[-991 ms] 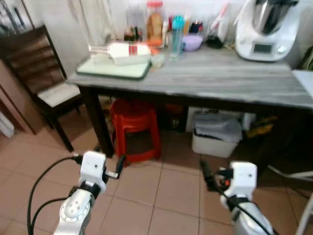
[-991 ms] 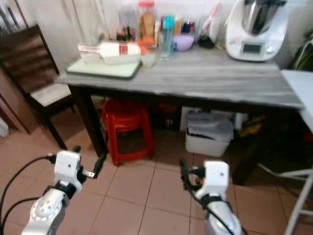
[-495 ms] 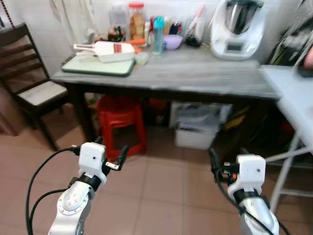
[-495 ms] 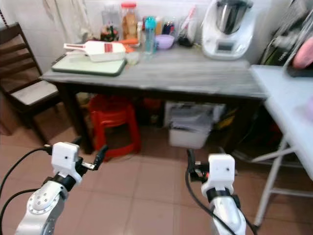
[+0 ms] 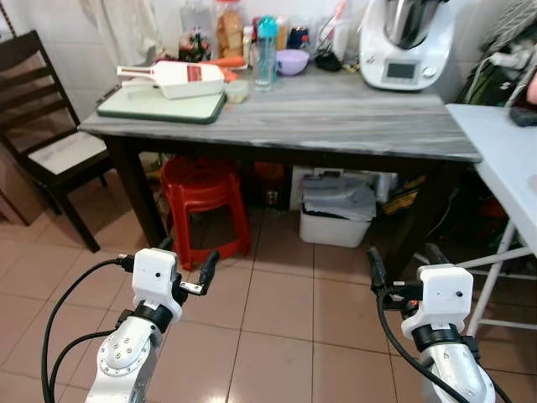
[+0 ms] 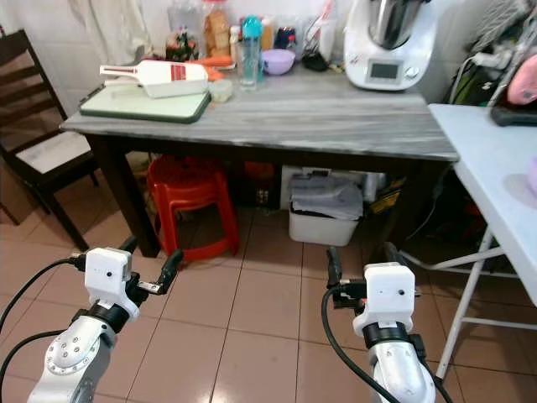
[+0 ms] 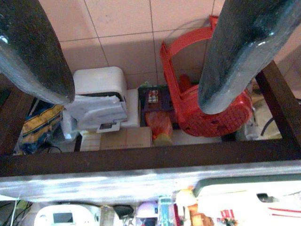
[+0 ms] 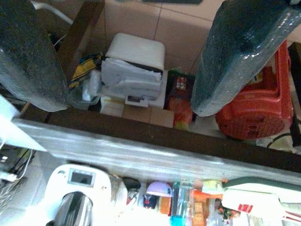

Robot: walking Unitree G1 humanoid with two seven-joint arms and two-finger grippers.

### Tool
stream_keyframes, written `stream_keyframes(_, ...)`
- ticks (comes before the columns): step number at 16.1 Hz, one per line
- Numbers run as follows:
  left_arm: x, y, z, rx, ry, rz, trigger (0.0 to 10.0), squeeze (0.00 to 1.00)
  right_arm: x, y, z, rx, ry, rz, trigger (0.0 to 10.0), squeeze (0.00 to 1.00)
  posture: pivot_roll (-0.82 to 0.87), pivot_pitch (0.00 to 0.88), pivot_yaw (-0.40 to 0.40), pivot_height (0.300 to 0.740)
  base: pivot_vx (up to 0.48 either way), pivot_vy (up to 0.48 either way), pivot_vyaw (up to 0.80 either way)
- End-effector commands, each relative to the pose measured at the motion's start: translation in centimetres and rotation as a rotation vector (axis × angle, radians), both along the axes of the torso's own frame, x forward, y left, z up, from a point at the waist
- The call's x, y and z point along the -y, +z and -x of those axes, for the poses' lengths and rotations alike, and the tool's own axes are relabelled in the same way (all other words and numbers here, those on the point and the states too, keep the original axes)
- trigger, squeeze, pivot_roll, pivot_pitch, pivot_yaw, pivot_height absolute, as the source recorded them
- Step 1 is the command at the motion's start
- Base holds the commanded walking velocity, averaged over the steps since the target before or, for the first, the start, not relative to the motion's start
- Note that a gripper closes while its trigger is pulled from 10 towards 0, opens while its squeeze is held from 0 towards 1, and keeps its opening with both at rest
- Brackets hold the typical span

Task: Setting the table

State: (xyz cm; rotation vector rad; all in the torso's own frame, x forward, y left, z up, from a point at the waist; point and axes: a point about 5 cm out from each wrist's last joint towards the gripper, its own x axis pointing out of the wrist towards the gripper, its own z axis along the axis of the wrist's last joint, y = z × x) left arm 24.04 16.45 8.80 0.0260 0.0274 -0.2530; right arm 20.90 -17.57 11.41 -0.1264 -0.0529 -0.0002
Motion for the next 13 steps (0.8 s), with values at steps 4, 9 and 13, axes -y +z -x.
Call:
stream_keyframes(4,0.28,0.44,-0.33,0.009,-0.007,0.005,10.0,0.0,-0.22,0.29,-0.2,-0.003,0.011,-0.034,10.0,0.0,0.05,0.0,-0.012,0.74,0.0,-0.213,0.0)
stream_keyframes(9,0.44,0.44,-0.4,0.008,-0.014,0.003,10.0,0.0,-0.3,0.4,-0.49,0.008,0.008,-0.071,10.0,0.0,0.05,0.0,-0.013,0.74,0.0,-0.338,0.0)
stream_keyframes(13,0.41,0.53,-0.45,0.01,-0.015,0.002,10.0,0.0,-0.31,0.28,-0.55,-0.006,0.01,-0.082,10.0,0.0,0.05,0.0,-0.012,0.74,0.0,-0.394,0.0)
